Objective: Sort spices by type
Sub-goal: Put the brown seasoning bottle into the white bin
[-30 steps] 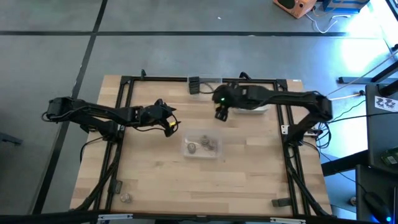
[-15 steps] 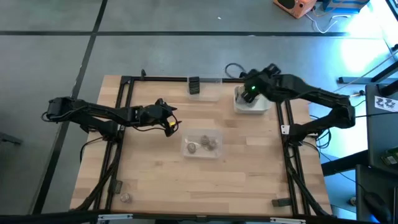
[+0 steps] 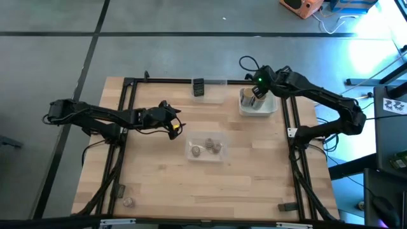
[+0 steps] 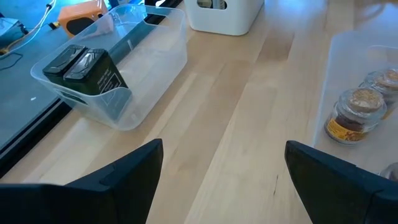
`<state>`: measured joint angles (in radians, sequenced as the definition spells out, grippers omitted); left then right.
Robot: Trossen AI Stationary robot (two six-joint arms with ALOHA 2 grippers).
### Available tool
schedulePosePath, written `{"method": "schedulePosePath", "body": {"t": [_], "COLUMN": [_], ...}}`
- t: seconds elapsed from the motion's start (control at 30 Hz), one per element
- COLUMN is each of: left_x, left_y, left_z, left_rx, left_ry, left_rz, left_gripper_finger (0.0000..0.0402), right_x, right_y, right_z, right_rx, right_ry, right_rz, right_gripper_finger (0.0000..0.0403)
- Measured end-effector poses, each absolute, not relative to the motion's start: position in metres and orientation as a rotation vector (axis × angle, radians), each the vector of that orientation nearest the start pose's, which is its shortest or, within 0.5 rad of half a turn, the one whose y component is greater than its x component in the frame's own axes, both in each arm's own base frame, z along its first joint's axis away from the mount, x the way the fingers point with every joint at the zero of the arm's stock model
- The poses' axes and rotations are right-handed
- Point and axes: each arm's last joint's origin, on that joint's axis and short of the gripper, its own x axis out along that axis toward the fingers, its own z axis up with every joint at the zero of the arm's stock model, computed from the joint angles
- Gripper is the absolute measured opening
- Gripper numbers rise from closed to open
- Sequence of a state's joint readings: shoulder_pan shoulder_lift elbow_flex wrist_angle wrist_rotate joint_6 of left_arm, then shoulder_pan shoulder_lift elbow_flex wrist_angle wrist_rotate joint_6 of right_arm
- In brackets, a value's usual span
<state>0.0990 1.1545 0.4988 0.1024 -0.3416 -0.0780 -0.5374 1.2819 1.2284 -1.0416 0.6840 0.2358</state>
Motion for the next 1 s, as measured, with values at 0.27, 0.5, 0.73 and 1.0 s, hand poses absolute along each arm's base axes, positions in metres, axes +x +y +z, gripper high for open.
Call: {"method": "schedulePosePath", "body": {"t": [0.27, 0.5, 0.73, 1.0], "left_x": [0.223, 0.223, 0.223, 0.222], "left_y": [0.032, 0.032, 0.032, 0.032], "left_z": [0.193, 0.193, 0.193, 0.193], "left_rx": [-0.007, 0.0, 0.0, 0.0], "left_ry": [0.541, 0.543, 0.544, 0.544], "left_rz": [0.45, 0.449, 0.449, 0.449], "left_gripper_finger": [0.032, 0.032, 0.032, 0.032], "right_x": [0.178, 0.169, 0.165, 0.165], "right_y": [-0.155, -0.166, -0.168, -0.167], "right_z": [0.289, 0.268, 0.245, 0.23], "right_rx": [0.265, 0.388, 0.445, 0.459], "right_ry": [1.037, 1.022, 1.013, 0.98], "right_rz": [-1.252, -1.229, -1.214, -1.224], "right_gripper_finger": [0.028, 0.028, 0.028, 0.0284]}}
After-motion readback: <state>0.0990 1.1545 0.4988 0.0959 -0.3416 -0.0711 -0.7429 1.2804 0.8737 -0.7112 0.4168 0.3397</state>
